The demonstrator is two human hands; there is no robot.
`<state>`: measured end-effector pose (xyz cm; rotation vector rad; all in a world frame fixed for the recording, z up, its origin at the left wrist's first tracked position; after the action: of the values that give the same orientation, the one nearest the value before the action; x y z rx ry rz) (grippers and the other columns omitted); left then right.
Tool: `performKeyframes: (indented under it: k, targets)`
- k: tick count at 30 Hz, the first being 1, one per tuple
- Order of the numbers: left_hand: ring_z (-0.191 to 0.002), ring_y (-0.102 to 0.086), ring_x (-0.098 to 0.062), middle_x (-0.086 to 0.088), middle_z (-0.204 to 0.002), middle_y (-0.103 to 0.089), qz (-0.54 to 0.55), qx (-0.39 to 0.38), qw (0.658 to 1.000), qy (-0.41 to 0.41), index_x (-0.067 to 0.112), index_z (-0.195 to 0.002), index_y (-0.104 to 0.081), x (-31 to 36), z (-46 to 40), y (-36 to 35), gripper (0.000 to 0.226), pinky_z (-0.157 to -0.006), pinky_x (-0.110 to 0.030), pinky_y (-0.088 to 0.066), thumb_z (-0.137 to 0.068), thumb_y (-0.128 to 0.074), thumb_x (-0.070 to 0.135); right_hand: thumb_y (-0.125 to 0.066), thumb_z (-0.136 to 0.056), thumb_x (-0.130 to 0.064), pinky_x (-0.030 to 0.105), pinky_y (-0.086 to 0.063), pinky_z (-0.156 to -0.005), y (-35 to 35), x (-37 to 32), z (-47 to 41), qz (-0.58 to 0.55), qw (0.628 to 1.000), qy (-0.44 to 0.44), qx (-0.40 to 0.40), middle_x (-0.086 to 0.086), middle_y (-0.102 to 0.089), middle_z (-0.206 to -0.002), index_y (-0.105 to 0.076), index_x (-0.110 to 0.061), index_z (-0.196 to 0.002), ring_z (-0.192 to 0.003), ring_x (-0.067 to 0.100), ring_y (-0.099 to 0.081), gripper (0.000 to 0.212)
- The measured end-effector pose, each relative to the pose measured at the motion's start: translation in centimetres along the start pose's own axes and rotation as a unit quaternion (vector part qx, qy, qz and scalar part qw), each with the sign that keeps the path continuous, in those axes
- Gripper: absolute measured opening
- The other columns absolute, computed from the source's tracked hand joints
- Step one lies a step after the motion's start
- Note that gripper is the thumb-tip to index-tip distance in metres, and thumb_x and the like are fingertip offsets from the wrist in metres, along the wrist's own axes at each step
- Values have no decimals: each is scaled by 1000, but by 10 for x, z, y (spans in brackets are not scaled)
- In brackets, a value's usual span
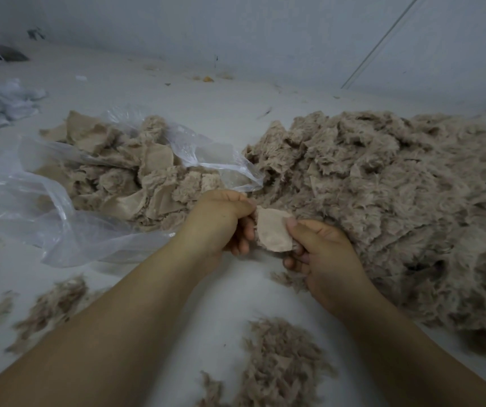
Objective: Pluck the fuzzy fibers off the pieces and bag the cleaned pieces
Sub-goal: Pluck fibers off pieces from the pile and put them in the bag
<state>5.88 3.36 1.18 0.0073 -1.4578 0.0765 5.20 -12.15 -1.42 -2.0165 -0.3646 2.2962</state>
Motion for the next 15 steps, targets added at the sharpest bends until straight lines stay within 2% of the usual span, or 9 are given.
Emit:
performKeyframes:
  k: [3, 5, 7, 8, 9, 10, 12, 15]
  targets:
    - [-29, -35, -17, -4, -40, -46, -19, 67, 997, -36, 8, -63, -55, 6, -1, 10, 32, -36, -16, -23, -94, -49, 5, -57, -98, -21, 20, -44, -44, 2, 2, 0, 4, 1000, -3, 4, 8, -53, -64, -78, -20, -70, -55, 16, -48, 36]
    - [-29, -32, -18, -6, -38, -43, -44, 54, 997, -33, 9, -57, -54, 11, -3, 16, 33, -38, -16, -23, -90, -55, 6, -56, -99, -22, 19, -44, -44, 1, 2, 0, 9, 1000, -2, -1, 8, -60, -66, -80, -20, -76, -56, 15, -49, 33]
    - [-27, -34, -18, -9, -36, -45, -128, -83, 988, 13, 10, -52, -59, 10, 1, 9, 35, -37, -16, -26, -84, -70, 20, -54, -100, -23, 19, -45, -46, -1, 0, 1, 17, 1000, 6, -12, 2, -68, -66, -80, -23, -76, -54, 10, -53, 35]
    - [-26, -37, -16, -10, -38, -48, -178, -165, 969, 47, 10, -53, -62, 6, 8, 3, 36, -36, -16, -28, -77, -78, 32, -54, -100, -23, 19, -46, -47, -1, -1, 2, 20, 1000, 9, -16, 1, -69, -66, -80, -23, -75, -53, 9, -55, 36]
    - [-27, -40, -15, -10, -40, -51, -218, -223, 947, 75, 10, -56, -64, 2, 15, -2, 40, -35, -16, -30, -70, -80, 43, -54, -100, -23, 19, -47, -47, -1, -1, 2, 21, 1000, 11, -18, 1, -70, -67, -79, -24, -75, -52, 9, -56, 36]
    - [-28, -42, -15, -9, -42, -54, -238, -241, 937, 89, 8, -59, -64, -1, 18, -5, 44, -34, -16, -31, -66, -79, 49, -54, -100, -23, 19, -47, -47, -1, -1, 2, 20, 1000, 13, -20, 1, -70, -68, -79, -24, -74, -52, 8, -56, 36]
    - [-31, -45, -17, -7, -46, -56, -218, -177, 956, 81, 5, -72, -61, -2, 13, -5, 44, -34, -16, -31, -72, -78, 45, -56, -98, -24, 19, -47, -46, -1, -1, 2, 12, 999, 14, -28, 3, -71, -70, -80, -22, -77, -51, 7, -56, 32]
    - [-35, -52, -21, -18, -56, -59, -88, -96, 991, 36, 0, -94, -57, 2, 10, -11, 26, -34, -21, -38, -84, -75, 16, -58, -95, -29, 19, -47, -49, -2, -1, 1, 23, 999, 22, -44, 6, -73, -77, -80, -21, -82, -54, 8, -57, 26]
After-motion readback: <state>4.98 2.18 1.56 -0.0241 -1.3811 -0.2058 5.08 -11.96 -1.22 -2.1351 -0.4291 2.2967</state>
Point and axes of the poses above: each hand's wrist, its own z-axis away from the middle knuckle, its own y-axis out of the back of the hand, x = y × z, the point moved 7 cm from there along -z, towards the middle knuckle
